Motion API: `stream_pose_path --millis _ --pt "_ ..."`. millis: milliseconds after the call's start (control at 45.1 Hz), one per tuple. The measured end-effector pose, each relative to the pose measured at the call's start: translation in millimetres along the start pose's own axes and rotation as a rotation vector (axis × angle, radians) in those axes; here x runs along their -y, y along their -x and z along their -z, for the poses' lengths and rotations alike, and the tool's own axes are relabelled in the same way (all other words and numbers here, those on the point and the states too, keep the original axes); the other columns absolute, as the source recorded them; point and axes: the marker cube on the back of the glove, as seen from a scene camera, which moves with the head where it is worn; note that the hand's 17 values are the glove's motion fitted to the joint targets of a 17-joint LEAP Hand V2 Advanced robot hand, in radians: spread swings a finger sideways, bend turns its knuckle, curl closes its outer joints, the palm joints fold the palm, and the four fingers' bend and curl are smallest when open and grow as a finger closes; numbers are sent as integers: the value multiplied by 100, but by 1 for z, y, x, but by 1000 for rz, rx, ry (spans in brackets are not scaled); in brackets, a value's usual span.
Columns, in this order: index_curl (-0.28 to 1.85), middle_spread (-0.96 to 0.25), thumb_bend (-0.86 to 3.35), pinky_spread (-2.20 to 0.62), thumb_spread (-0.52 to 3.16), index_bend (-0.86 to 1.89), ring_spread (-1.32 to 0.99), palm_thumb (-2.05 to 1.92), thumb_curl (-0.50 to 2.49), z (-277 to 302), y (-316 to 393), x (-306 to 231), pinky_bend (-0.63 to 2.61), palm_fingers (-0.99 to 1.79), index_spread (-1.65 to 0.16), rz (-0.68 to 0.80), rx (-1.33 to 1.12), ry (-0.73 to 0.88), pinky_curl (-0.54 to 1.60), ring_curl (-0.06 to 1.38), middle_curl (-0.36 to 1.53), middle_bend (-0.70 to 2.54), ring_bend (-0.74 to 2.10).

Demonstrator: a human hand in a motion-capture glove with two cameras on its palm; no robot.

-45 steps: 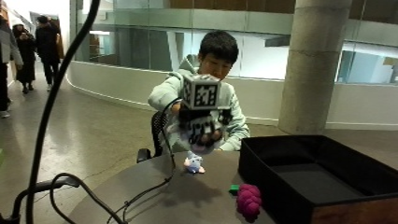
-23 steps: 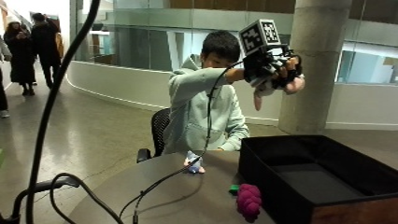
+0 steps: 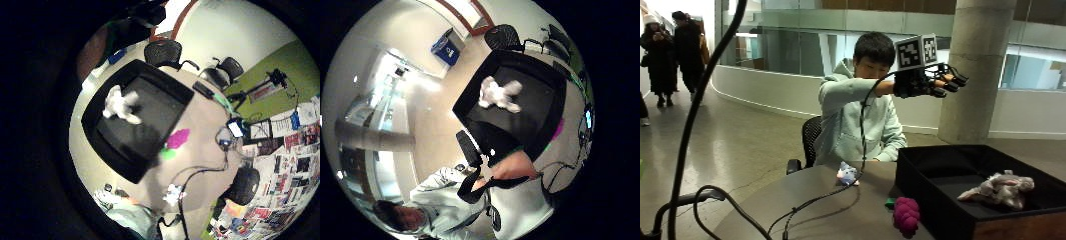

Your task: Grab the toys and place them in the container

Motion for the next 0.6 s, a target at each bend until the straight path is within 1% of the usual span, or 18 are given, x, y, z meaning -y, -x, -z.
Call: stream_pose_path --millis 133,244,377,465,598 --pt "22 -2 -3 -3 118 17 -6 -2 44 -3 -48 -23 84 -17 -26 -73 21 18 34 28 38 14 31" --pt "24 -2 -2 -1 124 17 -5 -1 41 -21 -92 -41 79 -13 -26 -119 20 60 32 28 36 14 29" --pt "25 -2 0 0 132 15 -5 1 38 -65 -147 -62 76 -12 -27 -176 39 148 32 28 35 15 28" --pt "25 -2 1 0 136 15 -4 4 37 -94 -179 -61 75 -11 -27 -149 36 204 32 28 34 16 28" --pt "26 -2 6 1 144 16 -5 14 37 -154 -184 -72 73 -10 -28 -174 -13 341 31 29 33 16 26"
